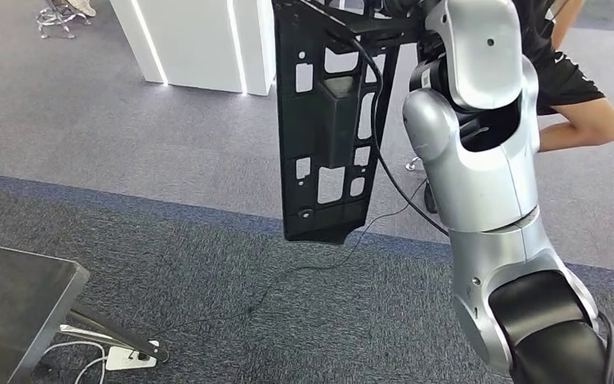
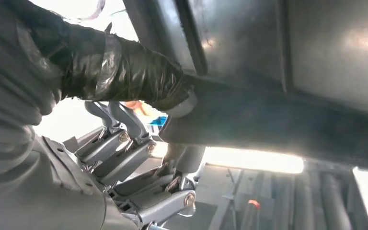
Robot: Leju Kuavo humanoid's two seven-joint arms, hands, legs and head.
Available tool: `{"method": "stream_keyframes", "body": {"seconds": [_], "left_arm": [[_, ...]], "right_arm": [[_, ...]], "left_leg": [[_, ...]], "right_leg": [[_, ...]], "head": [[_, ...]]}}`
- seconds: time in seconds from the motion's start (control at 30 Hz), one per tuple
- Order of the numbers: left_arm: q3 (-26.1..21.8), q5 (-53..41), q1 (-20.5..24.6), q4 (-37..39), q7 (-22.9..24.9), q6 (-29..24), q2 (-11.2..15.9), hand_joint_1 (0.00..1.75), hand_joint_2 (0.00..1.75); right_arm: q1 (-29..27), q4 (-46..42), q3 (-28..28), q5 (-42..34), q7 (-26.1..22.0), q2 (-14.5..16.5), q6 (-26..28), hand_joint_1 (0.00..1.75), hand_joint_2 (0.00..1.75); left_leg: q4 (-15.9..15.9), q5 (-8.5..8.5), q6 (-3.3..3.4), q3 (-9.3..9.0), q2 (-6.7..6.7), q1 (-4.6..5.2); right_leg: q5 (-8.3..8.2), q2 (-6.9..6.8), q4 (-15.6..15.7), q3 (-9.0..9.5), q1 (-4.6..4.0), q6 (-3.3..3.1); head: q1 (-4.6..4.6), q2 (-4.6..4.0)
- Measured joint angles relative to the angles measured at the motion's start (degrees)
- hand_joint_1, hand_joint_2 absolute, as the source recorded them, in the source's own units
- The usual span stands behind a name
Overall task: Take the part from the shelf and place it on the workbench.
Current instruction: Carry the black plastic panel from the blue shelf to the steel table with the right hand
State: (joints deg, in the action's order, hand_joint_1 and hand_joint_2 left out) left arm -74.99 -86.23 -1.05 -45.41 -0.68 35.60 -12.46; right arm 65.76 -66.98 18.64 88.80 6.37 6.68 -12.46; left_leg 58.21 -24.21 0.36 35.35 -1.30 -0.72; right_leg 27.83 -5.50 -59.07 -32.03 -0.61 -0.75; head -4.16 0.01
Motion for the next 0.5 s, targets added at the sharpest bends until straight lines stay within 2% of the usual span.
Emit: {"method": "stream_keyframes", "body": {"seconds": [0.07, 0.1, 0.17, 0.2, 0.23, 0.27, 0.3, 0.37, 0.4, 0.43, 0.5], "left_arm": [[0.00, -0.01, 0.02, 0.12, -0.04, -0.05, 0.06, 0.00, 1.75], [0.00, -0.01, 0.10, 0.16, -0.09, -0.05, 0.08, 0.00, 1.75], [0.00, -0.01, 0.24, 0.26, -0.16, -0.06, 0.13, 0.00, 1.75], [0.00, -0.01, 0.21, 0.31, -0.17, -0.06, 0.14, 0.00, 1.75], [0.00, -0.01, 0.17, 0.38, -0.16, -0.06, 0.15, 0.00, 1.75], [0.00, -0.01, 0.14, 0.45, -0.16, -0.06, 0.16, 0.00, 1.75], [0.00, -0.01, 0.14, 0.53, -0.16, -0.06, 0.16, 0.00, 1.75], [0.00, -0.01, 0.19, 0.69, -0.17, -0.05, 0.18, 0.00, 1.75], [0.00, -0.01, 0.21, 0.76, -0.17, -0.05, 0.19, 0.00, 1.75], [0.00, -0.01, 0.18, 0.85, -0.19, -0.04, 0.21, 0.00, 1.75], [-0.02, -0.02, 0.04, 1.06, -0.25, -0.04, 0.34, 0.00, 1.75]], "right_arm": [[0.12, -0.01, -0.03, 0.00, 0.01, -0.04, 0.03, 1.75, 1.75], [0.12, 0.03, -0.06, 0.00, 0.01, -0.10, 0.04, 1.75, 1.75], [-0.02, 0.16, -0.10, 0.00, 0.01, -0.25, 0.04, 1.75, 1.75], [-0.13, 0.24, -0.10, 0.00, 0.01, -0.30, 0.04, 1.75, 1.75], [-0.21, 0.28, -0.10, 0.00, 0.01, -0.33, 0.04, 1.75, 1.75], [-0.23, 0.31, -0.10, 0.00, 0.01, -0.35, 0.04, 1.75, 1.75], [-0.19, 0.32, -0.10, 0.00, 0.01, -0.36, 0.04, 1.75, 1.75], [-0.06, 0.32, -0.10, 0.00, 0.01, -0.36, 0.04, 1.75, 1.75], [0.00, 0.32, -0.10, 0.00, 0.01, -0.37, 0.04, 1.75, 1.75], [0.03, 0.32, -0.10, 0.00, 0.01, -0.37, 0.04, 1.75, 1.75], [0.08, 0.31, -0.09, -0.02, 0.01, -0.33, 0.05, 1.75, 1.75]], "left_leg": [[-0.43, 0.35, 0.65, -0.18, 0.87, -0.28], [-0.49, 0.45, 0.85, -0.15, 1.34, -0.30], [-0.39, 0.55, 1.03, 0.07, 2.40, -0.28], [-0.30, 0.56, 1.05, 0.18, 3.02, -0.27], [-0.17, 0.57, 1.05, 0.27, 3.67, -0.26], [-0.03, 0.56, 1.02, 0.31, 4.35, -0.26], [0.12, 0.55, 0.97, 0.33, 5.07, -0.26], [0.37, 0.58, 0.61, 0.58, 6.35, -0.24], [0.42, 0.67, 0.31, 0.79, 6.92, -0.30], [0.40, 0.81, -0.07, 1.00, 7.43, -0.38], [0.24, 1.03, -0.83, 1.27, 8.26, -0.60]], "right_leg": [[2.05, 2.59, -2.98, -1.23, 0.31, 0.49], [3.81, 4.17, -6.20, -2.75, 0.49, 0.64], [7.03, 5.38, -13.70, -6.57, 0.57, 0.76], [7.37, 5.47, -15.87, -7.82, 0.60, 0.78], [6.60, 5.50, -15.99, -8.10, 0.65, 0.73], [4.80, 5.67, -13.86, -7.25, 0.71, 0.60], [2.45, 6.30, -9.97, -5.50, 0.77, 0.41], [-0.45, 8.37, -2.88, -2.32, 0.82, 0.11], [-0.91, 9.00, -1.07, -1.57, 0.75, 0.03], [-0.76, 9.08, -0.64, -1.45, 0.61, -0.03], [-1.15, 7.71, -0.11, -1.16, 0.61, -0.53]], "head": [[0.01, 0.01], [0.01, 0.00], [0.02, -0.01], [0.01, -0.01], [0.01, -0.01], [0.01, -0.01], [0.01, -0.01], [0.02, -0.01], [0.02, -0.01], [0.03, -0.01], [0.04, -0.01]]}}
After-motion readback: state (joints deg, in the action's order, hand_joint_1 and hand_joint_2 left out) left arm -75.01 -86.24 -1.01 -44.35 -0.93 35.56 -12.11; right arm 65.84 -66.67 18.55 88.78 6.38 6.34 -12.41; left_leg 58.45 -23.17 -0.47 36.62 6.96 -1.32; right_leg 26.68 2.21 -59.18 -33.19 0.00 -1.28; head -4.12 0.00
